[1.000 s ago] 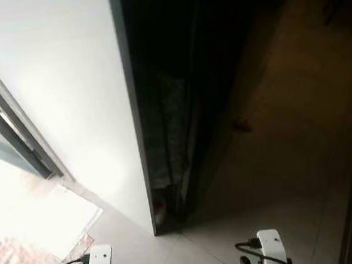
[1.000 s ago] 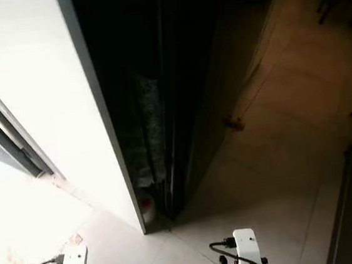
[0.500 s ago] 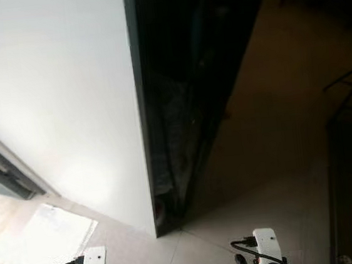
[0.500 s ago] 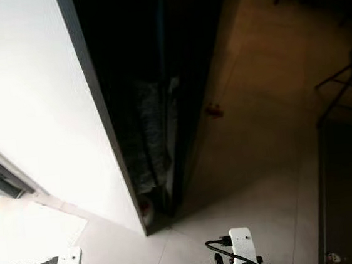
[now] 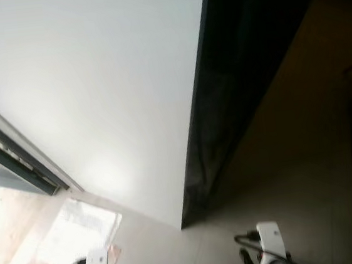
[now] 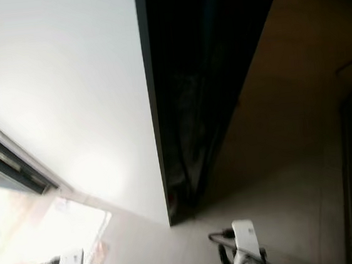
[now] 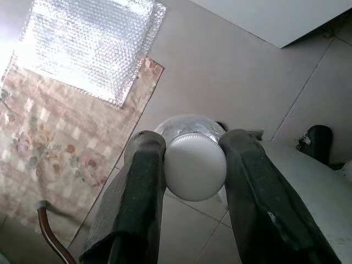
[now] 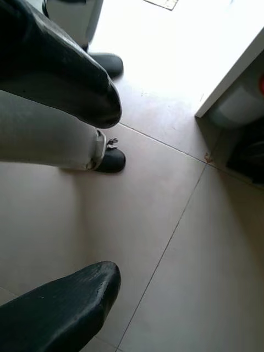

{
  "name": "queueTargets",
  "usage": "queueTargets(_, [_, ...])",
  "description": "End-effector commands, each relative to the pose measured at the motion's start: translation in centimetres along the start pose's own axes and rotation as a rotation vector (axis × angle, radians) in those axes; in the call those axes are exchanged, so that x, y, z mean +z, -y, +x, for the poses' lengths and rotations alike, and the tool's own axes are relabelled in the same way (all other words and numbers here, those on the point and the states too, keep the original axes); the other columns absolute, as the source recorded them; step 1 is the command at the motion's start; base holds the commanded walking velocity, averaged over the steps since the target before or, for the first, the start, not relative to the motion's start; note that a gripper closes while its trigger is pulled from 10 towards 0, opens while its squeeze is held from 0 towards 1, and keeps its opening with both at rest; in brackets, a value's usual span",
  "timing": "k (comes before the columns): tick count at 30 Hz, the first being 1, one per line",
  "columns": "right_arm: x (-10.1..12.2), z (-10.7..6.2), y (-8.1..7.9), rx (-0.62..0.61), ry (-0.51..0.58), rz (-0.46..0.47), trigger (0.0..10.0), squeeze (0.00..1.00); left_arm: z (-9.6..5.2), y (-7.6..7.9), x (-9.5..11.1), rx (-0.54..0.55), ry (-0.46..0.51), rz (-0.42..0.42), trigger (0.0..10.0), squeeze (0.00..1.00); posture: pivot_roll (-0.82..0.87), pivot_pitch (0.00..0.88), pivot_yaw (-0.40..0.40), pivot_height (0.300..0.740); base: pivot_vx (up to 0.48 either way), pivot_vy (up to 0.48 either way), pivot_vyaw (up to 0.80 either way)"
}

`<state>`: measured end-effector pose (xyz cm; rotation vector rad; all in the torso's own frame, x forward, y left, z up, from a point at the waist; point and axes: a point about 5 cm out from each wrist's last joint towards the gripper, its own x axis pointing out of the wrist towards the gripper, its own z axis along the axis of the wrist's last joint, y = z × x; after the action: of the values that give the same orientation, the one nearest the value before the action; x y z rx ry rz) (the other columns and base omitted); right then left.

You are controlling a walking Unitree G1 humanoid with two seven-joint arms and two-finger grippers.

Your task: Restocking fridge

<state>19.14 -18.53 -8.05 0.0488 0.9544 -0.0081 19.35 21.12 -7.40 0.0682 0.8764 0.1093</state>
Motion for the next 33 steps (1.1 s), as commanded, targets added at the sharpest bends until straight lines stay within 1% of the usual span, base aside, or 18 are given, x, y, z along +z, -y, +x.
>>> queueTargets(1, [-0.9,-0.1,0.0,-0.003,-0.025,0.022,10.0,0.0,-0.2,-0.2,-1.0,0.004,-0.041,-0.001,10.0,0.0,0.0,0.199,-0.067,0.74,0.0,0.0,-0.79])
queueTargets(8, [-0.7,-0.1,0.1,-0.016,0.002,0.015,10.0,0.0,-0.4,-0.2,-1.6,-0.006,-0.046,-0.006,10.0,0.0,0.0,0.195,-0.069,0.74,0.0,0.0,-0.76])
queueTargets(11, [-0.4,-0.2,0.2,-0.028,0.036,0.006,10.0,0.0,-0.4,-0.2,-1.8,-0.004,-0.047,-0.002,10.0,0.0,0.0,0.193,-0.071,0.74,0.0,0.0,0.0])
queueTargets(12, [-0.2,-0.2,0.2,-0.035,0.064,-0.015,10.0,0.0,-0.5,-0.2,-1.9,-0.003,-0.047,-0.003,10.0,0.0,0.0,0.19,-0.071,0.74,0.0,0.0,0.0])
queueTargets(13, [-0.2,-0.2,0.2,-0.035,0.064,-0.015,10.0,0.0,-0.5,-0.2,-1.9,-0.003,-0.047,-0.003,10.0,0.0,0.0,0.19,-0.071,0.74,0.0,0.0,0.0])
queueTargets(17, [0.5,-0.3,0.2,-0.034,0.134,-0.07,10.0,0.0,-0.5,-0.2,-1.9,0.002,-0.043,-0.004,10.0,0.0,-0.01,0.182,-0.074,0.74,0.0,0.0,0.0])
queueTargets(19, [0.7,-0.3,0.1,-0.033,0.159,-0.076,10.0,0.0,-0.5,-0.2,-1.9,0.004,-0.042,-0.003,10.0,0.0,-0.01,0.178,-0.075,0.74,0.0,0.0,0.0])
queueTargets(25, [1.2,-0.6,0.1,-0.045,0.252,-0.035,10.0,0.0,-0.5,-0.4,-1.9,0.015,-0.033,-0.002,10.0,0.0,-0.01,0.164,-0.071,0.74,0.0,0.0,0.0])
queueTargets(29, [1.7,-0.8,-0.1,-0.034,0.321,-0.061,10.0,0.0,-0.6,-0.6,-2.0,0.024,-0.026,0.005,10.0,0.0,-0.01,0.152,-0.071,0.74,0.0,0.0,0.0])
queueTargets(33, [2.0,-0.8,-0.2,-0.032,0.344,-0.098,10.0,0.0,-0.6,-0.7,-1.9,0.027,-0.019,0.009,10.0,0.0,-0.01,0.147,-0.072,0.74,0.0,0.0,0.0])
